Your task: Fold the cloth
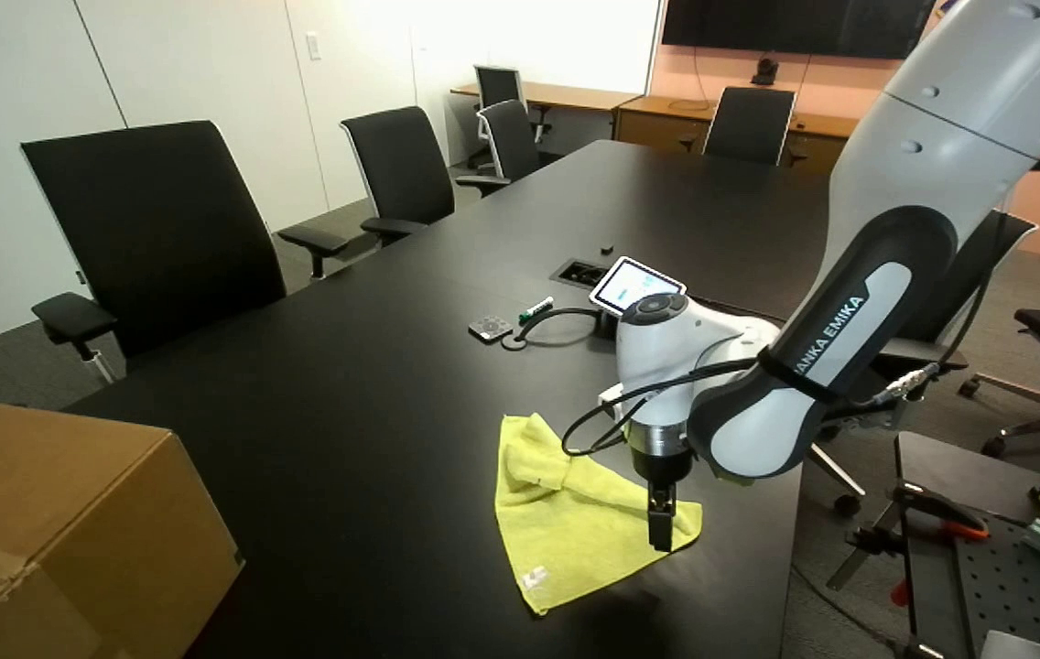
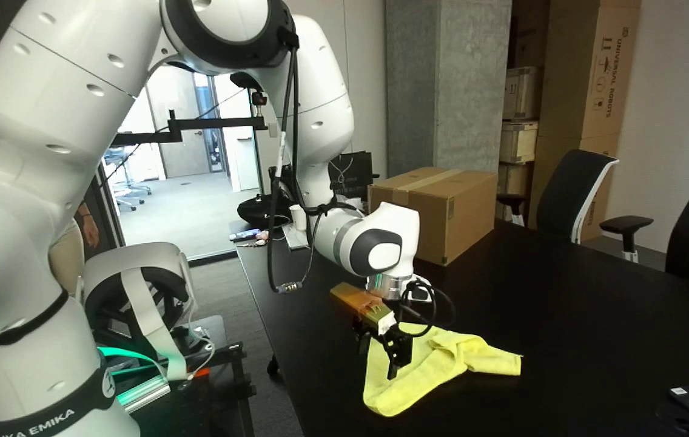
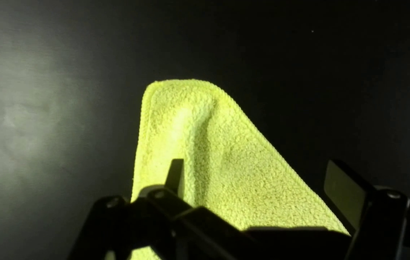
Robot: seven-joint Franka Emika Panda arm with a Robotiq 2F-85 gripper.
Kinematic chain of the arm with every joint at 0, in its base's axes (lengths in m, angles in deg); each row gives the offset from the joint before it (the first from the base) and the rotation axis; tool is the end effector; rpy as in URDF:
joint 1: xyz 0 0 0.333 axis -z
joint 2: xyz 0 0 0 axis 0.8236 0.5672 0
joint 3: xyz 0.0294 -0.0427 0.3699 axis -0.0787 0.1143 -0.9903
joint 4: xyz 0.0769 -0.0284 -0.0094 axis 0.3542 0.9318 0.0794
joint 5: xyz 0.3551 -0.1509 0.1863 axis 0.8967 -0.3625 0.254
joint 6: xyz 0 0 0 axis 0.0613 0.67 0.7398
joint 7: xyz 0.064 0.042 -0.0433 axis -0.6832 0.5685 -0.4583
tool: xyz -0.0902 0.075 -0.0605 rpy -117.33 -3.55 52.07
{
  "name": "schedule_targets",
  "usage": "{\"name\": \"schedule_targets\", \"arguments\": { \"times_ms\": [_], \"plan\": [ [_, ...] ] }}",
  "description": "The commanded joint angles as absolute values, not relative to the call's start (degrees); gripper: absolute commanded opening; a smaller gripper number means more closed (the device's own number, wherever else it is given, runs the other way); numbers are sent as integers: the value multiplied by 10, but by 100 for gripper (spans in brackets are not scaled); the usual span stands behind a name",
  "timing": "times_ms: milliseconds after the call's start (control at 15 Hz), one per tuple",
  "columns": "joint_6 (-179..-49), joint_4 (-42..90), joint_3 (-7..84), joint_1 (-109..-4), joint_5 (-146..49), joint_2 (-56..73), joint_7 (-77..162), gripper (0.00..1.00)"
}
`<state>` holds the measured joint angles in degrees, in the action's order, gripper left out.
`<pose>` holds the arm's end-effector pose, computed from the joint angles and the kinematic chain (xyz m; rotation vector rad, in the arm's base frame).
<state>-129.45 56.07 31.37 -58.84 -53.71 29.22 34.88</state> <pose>0.5550 0.0721 0.0600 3.0625 0.4582 -0.3110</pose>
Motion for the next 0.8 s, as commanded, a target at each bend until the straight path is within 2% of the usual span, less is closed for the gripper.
{"name": "schedule_targets", "arguments": {
  "times_ms": [0,733],
  "plan": [
    [-1336,594,330,-599,-538,278,359,100],
    [-1448,602,400,-646,-565,319,382,100]
  ]
}}
